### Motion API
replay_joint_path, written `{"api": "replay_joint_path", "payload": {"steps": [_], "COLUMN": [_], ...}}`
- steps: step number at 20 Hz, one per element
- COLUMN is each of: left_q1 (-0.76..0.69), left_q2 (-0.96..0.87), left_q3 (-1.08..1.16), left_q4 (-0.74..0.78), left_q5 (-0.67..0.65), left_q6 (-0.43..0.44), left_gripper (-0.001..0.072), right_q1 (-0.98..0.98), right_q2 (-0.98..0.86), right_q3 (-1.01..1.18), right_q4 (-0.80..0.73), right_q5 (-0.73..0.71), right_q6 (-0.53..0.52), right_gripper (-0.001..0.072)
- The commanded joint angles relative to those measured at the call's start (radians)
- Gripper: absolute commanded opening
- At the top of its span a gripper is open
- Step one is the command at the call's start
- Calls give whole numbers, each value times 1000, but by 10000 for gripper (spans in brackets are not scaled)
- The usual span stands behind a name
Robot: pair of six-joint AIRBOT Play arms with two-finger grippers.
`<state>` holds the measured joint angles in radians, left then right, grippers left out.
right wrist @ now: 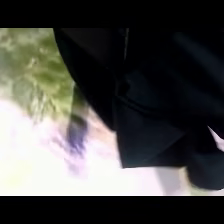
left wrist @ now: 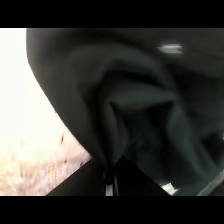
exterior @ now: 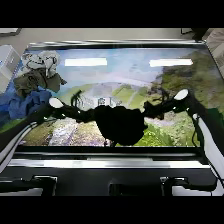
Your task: Fold the clothes and pants, and hang the long-sleeved shirts on hangers.
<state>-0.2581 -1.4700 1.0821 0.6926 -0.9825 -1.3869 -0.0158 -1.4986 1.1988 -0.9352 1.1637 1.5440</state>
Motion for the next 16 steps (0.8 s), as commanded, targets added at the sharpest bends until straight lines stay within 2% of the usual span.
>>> {"api": "replay_joint_path", "payload": {"steps": [1, 3, 5, 8, 10, 12, 14, 16], "left_q1": [109, 181, 224, 238, 238, 238, 238, 235], "left_q2": [164, 285, 391, 538, 610, 650, 652, 651], "left_q3": [188, 336, 442, 481, 480, 480, 457, 343], "left_q4": [118, 121, 120, 127, 207, 348, 468, 476], "left_q5": [-31, -27, -4, 69, 59, 4, -117, -163], "left_q6": [4, 4, 4, 3, -14, -85, -140, -143], "left_gripper": [29, 30, 30, 30, 31, 30, 30, 30], "right_q1": [0, 0, 0, 0, 0, 0, 1, 1], "right_q2": [114, 197, 285, 420, 484, 515, 506, 472], "right_q3": [331, 514, 620, 640, 640, 640, 631, 547], "right_q4": [-265, -404, -473, -496, -528, -567, -567, -526], "right_q5": [5, -13, -22, -25, 18, 105, 281, 413], "right_q6": [38, 96, 112, 113, 113, 120, 143, 151], "right_gripper": [36, 37, 37, 38, 38, 38, 38, 38]}}
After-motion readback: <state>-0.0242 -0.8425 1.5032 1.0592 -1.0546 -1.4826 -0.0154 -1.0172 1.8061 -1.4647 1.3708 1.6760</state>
